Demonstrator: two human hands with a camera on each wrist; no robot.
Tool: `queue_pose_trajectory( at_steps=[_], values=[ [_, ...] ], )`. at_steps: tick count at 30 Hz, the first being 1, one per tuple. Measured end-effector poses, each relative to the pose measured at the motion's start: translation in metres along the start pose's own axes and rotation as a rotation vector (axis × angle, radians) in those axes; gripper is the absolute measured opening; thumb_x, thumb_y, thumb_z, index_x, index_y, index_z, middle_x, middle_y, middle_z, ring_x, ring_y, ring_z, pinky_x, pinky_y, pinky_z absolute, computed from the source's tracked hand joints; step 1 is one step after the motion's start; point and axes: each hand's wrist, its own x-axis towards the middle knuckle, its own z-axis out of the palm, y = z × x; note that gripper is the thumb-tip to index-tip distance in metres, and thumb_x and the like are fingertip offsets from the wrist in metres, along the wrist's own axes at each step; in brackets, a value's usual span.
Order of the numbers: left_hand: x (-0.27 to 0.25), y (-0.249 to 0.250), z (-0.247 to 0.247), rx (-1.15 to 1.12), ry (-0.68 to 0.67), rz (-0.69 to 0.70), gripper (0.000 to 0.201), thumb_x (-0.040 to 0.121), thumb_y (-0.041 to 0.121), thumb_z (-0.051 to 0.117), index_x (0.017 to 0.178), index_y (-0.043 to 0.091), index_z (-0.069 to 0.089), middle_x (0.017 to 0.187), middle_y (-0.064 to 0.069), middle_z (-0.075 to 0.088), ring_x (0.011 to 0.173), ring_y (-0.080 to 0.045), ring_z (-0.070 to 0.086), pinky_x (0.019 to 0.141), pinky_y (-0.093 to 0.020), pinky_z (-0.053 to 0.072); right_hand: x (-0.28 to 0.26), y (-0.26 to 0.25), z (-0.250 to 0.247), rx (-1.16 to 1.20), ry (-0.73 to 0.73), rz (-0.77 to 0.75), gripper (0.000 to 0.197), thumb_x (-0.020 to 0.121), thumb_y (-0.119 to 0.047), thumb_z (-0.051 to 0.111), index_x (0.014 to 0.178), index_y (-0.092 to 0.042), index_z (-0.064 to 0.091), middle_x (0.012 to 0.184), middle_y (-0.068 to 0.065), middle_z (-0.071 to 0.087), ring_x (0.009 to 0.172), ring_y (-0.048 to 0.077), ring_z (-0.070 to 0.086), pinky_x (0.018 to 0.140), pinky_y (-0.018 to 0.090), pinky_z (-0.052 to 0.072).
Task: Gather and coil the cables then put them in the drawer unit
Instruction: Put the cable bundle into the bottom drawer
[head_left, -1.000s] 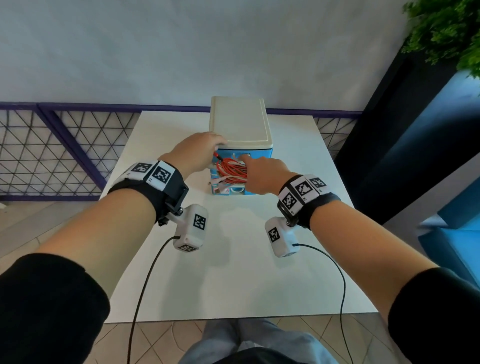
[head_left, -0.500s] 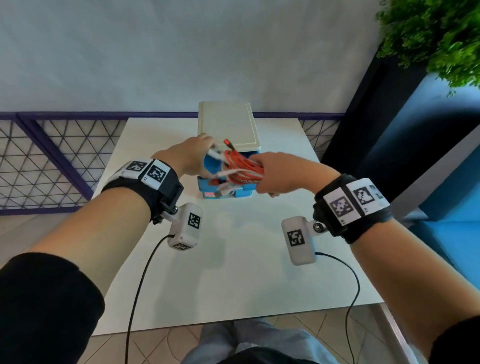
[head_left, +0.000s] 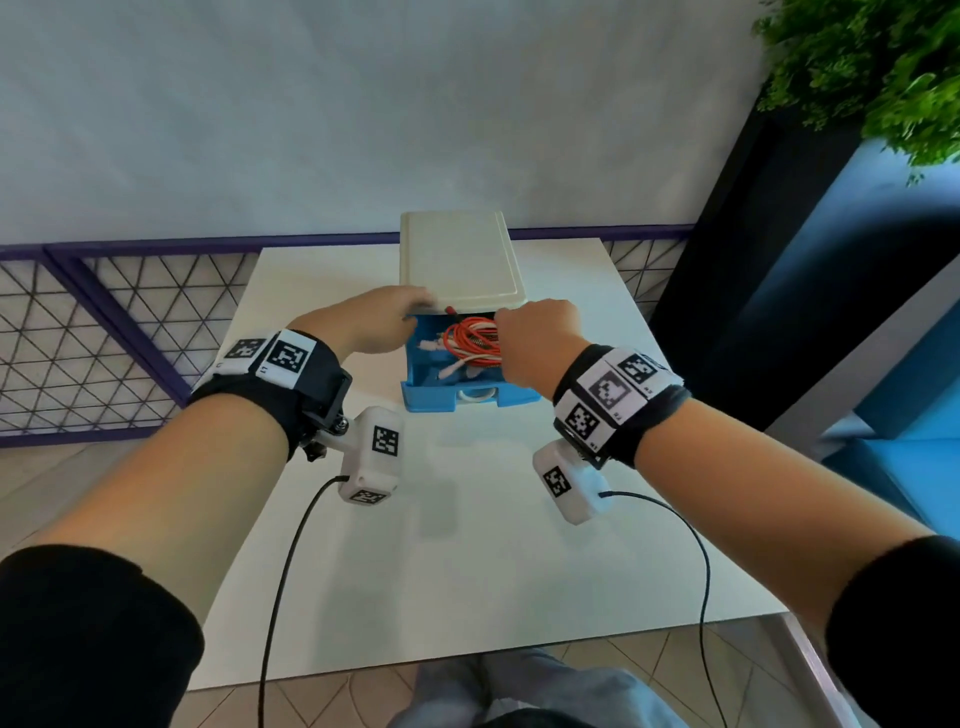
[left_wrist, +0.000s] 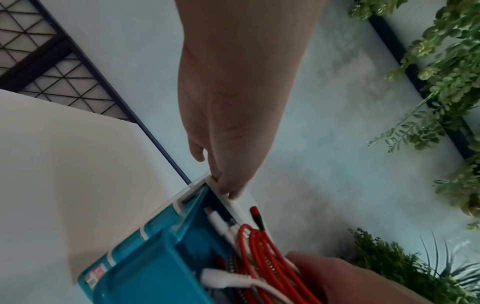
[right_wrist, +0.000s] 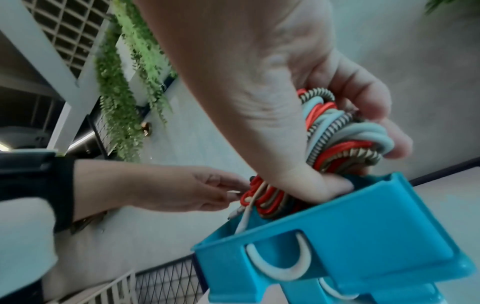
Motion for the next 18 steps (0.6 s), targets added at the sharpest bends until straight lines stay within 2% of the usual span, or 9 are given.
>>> queue_pose_trajectory(
  at_steps=[2,5,7,9,10,12,15,16,18],
  values=[
    [0.0,-0.002,-0.001,-0.029,0.005,0.027,0.037,0.098,0.011,0.041,0.134,0.016,0.049,0.142,-0.006,0.049,0.133,-0.025,0.042,0.103,-0.033,0.034,0.002,-0.008,-0.002,-0.048,-0.017,-0.004,0.022,0.089,-0.013,0.048,0.109,-0.014,0.057,0.074,-0.001,0.049,0.068,0.018,0.051,0.062,0.026,0.045],
    [-0.003,0.001,0.0,-0.07,0.011,0.088,0.034,0.098,0.013,0.042,0.129,0.019,0.056,0.137,-0.003,0.055,0.131,-0.02,0.045,0.098,-0.026,0.033,0.009,-0.017,-0.006,-0.105,-0.055,0.001,0.02,0.088,-0.015,0.05,0.105,-0.014,0.061,0.085,0.0,0.055,0.077,0.019,0.057,0.077,0.027,0.053],
    [-0.003,0.0,0.001,-0.071,0.011,0.074,0.034,0.098,0.012,0.044,0.126,0.022,0.06,0.145,-0.005,0.046,0.139,-0.017,0.034,0.106,-0.029,0.03,0.014,-0.02,-0.011,-0.138,-0.092,0.007,0.018,0.089,-0.018,0.049,0.101,-0.014,0.063,0.087,0.0,0.057,0.075,0.019,0.057,0.071,0.026,0.052],
    [-0.003,0.0,0.004,-0.038,-0.031,0.028,0.034,0.097,0.012,0.047,0.126,0.023,0.06,0.155,-0.007,0.029,0.143,-0.019,0.027,0.112,-0.03,0.024,0.019,-0.025,-0.015,-0.154,-0.132,0.011,0.018,0.089,-0.021,0.049,0.099,-0.014,0.063,0.088,0.001,0.058,0.072,0.019,0.056,0.057,0.026,0.046],
    [-0.003,0.0,0.007,-0.034,-0.047,0.012,0.036,0.096,0.012,0.048,0.13,0.021,0.058,0.157,-0.006,0.024,0.143,-0.019,0.027,0.111,-0.027,0.024,0.021,-0.028,-0.016,-0.15,-0.151,0.013,0.019,0.089,-0.023,0.049,0.099,-0.014,0.063,0.089,0.0,0.059,0.072,0.019,0.056,0.051,0.027,0.042],
    [-0.006,0.005,0.014,-0.122,-0.052,0.001,0.045,0.096,0.009,0.048,0.14,0.01,0.042,0.153,-0.005,0.034,0.137,-0.019,0.035,0.099,-0.016,0.028,0.025,-0.034,-0.014,-0.116,-0.193,0.017,0.023,0.09,-0.028,0.049,0.104,-0.015,0.062,0.092,-0.001,0.06,0.077,0.017,0.058,0.05,0.028,0.042],
    [-0.008,0.01,0.024,-0.286,-0.012,-0.015,0.054,0.095,0.008,0.049,0.143,0.004,0.027,0.137,-0.002,0.048,0.125,-0.016,0.046,0.091,-0.019,0.035,0.029,-0.038,-0.009,-0.054,-0.203,-0.027,0.029,0.095,-0.034,0.044,0.112,-0.015,0.057,0.107,-0.001,0.063,0.099,0.016,0.062,0.083,0.028,0.05],
    [-0.006,0.009,0.026,-0.29,-0.007,-0.03,0.05,0.095,0.011,0.05,0.14,0.004,0.03,0.136,-0.006,0.05,0.124,-0.019,0.048,0.094,-0.023,0.038,0.03,-0.037,-0.008,-0.03,-0.183,-0.037,0.029,0.096,-0.034,0.044,0.113,-0.015,0.057,0.111,-0.001,0.062,0.105,0.017,0.061,0.089,0.029,0.047],
    [-0.002,0.006,0.028,-0.296,-0.008,-0.046,0.037,0.095,0.014,0.05,0.128,0.002,0.041,0.132,-0.016,0.051,0.12,-0.028,0.051,0.101,-0.034,0.041,0.031,-0.035,-0.008,0.03,-0.139,-0.045,0.026,0.097,-0.03,0.045,0.112,-0.014,0.057,0.112,0.001,0.062,0.108,0.019,0.06,0.088,0.029,0.046]
  ],
)
